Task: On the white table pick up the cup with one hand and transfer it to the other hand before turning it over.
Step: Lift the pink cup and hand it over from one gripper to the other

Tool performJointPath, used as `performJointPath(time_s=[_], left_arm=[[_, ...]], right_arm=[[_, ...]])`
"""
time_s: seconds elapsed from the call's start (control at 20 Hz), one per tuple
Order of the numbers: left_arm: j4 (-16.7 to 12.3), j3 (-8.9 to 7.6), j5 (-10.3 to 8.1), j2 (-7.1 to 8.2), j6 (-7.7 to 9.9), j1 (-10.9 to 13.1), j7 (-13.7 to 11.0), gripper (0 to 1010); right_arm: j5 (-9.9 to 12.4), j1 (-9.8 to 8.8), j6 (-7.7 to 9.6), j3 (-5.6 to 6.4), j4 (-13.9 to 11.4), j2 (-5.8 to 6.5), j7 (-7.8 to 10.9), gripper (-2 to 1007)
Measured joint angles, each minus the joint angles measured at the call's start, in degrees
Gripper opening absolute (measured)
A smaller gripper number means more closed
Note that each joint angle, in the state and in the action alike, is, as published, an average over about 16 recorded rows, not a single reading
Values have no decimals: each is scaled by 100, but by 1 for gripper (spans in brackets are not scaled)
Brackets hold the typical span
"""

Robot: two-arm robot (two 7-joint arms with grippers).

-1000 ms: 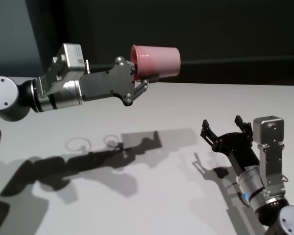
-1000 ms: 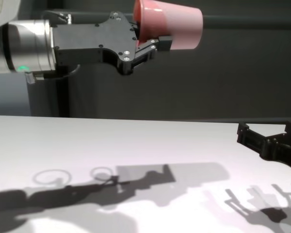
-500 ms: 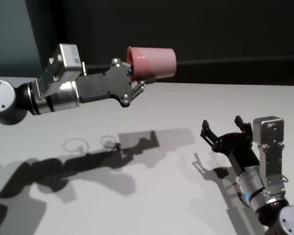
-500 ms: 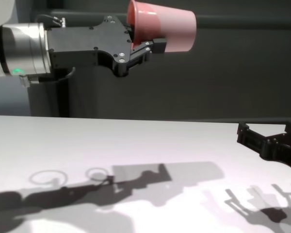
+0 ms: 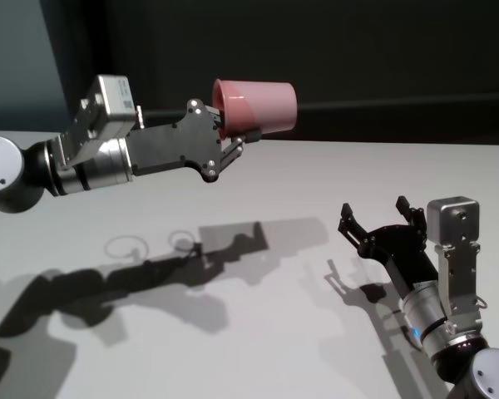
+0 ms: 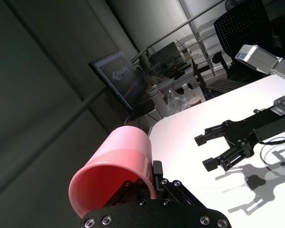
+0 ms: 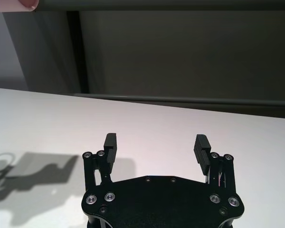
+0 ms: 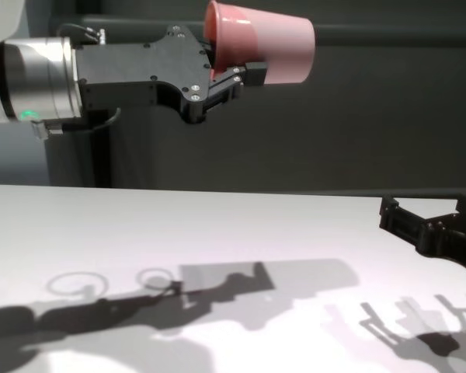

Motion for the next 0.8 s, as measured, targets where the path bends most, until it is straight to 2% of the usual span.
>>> performJointPath(time_s=[0.2,0.35,0.55,0.8], left_arm=[[7,0,3,-2,-17,-3,-4,38],[11,1,6,-2,-27,-6,-6,38],[15,2,8,-3,-38,-9,-8,38],[18,3,11,-4,-46,-11,-11,38]], right_arm=[[121,65,1,38,91,-73,179,1000],[400,128,19,120,193,-160,454,1000],[972,226,76,269,348,-292,952,1000],[1924,337,164,478,528,-451,1702,1000]])
